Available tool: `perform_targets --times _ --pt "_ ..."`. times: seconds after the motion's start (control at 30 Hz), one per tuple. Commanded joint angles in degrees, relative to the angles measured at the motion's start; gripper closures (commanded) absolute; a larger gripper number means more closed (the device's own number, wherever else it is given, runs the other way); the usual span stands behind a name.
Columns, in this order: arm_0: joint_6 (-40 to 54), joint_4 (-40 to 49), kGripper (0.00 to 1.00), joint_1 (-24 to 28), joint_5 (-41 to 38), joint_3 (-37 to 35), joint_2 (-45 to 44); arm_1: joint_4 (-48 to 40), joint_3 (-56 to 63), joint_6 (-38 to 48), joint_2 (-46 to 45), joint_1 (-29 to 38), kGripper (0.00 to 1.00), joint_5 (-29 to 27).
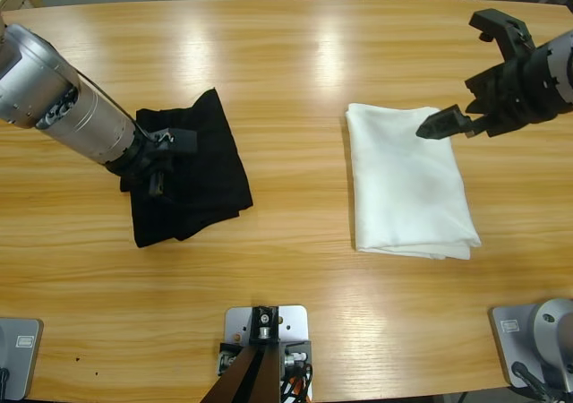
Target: Fold clothes
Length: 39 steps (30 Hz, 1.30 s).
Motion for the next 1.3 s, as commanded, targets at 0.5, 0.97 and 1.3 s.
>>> perform_targets --times 0.5,0.97,1.3 --pt "-42.96 -3.46 0.188 -3.13 -15.26 -3.07 -11.85 -2.16 5.95 3.41 -4.23 -21.77 0.000 14.69" --pt "-87.61 -29.67 0.345 -14.59 -25.30 -13.93 12.07 -9.00 17.92 11.21 0.69 -34.39 0.023 27.39" --pt "-87.99 -30.89 0.337 -14.96 -25.00 -15.31 14.48 -32.43 34.00 27.00 9.55 -34.87 0.087 24.85"
